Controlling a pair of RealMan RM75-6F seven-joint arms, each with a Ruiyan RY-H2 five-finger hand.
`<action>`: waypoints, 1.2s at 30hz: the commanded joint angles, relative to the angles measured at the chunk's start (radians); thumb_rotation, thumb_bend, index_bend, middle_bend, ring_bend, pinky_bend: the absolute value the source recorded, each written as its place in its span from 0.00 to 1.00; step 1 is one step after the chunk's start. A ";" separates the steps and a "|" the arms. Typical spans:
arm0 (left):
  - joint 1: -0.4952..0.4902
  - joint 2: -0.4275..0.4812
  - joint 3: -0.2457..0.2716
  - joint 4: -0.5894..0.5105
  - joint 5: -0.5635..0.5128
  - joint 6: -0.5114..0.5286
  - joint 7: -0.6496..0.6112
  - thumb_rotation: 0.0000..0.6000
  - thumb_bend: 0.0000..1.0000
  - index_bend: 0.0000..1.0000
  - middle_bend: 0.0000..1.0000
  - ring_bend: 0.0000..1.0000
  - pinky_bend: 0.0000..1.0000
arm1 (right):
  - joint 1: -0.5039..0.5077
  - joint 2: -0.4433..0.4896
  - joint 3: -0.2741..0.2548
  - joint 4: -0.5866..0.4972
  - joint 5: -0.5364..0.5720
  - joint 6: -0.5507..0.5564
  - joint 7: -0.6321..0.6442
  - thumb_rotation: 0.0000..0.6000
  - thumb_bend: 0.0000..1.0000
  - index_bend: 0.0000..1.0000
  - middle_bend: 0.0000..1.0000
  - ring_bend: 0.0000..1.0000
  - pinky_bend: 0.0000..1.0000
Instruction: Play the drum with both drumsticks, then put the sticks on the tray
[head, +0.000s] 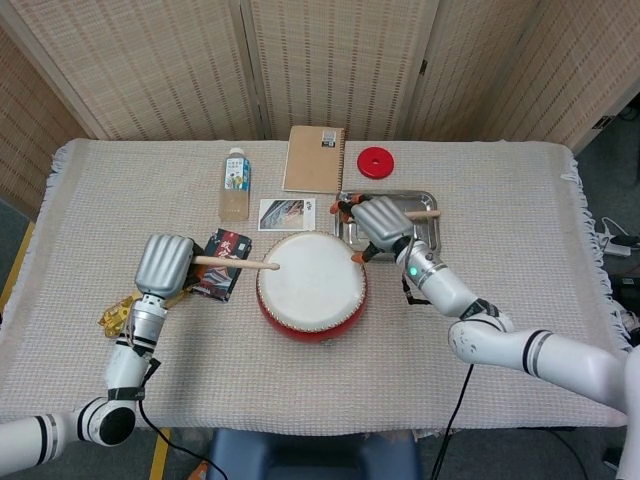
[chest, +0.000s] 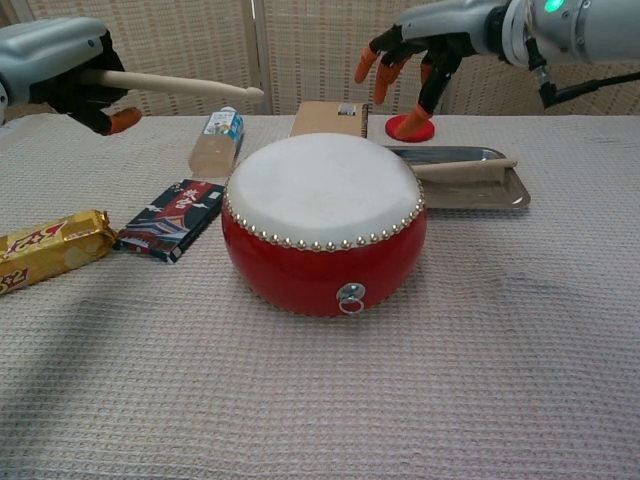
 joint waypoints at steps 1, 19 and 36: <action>-0.025 -0.036 -0.010 -0.004 -0.018 0.023 0.061 1.00 0.47 0.99 1.00 1.00 1.00 | -0.015 0.229 0.010 -0.308 0.164 0.110 -0.118 1.00 0.07 0.25 0.33 0.20 0.53; -0.154 -0.141 -0.071 -0.069 -0.154 0.074 0.311 1.00 0.47 0.99 1.00 1.00 1.00 | 0.155 0.163 -0.061 -0.394 0.370 0.184 -0.235 1.00 0.07 0.29 0.40 0.25 0.56; -0.224 -0.195 -0.089 -0.054 -0.226 0.118 0.386 1.00 0.46 0.99 1.00 1.00 1.00 | 0.315 -0.032 -0.069 -0.276 0.561 0.264 -0.321 1.00 0.07 0.48 0.51 0.33 0.57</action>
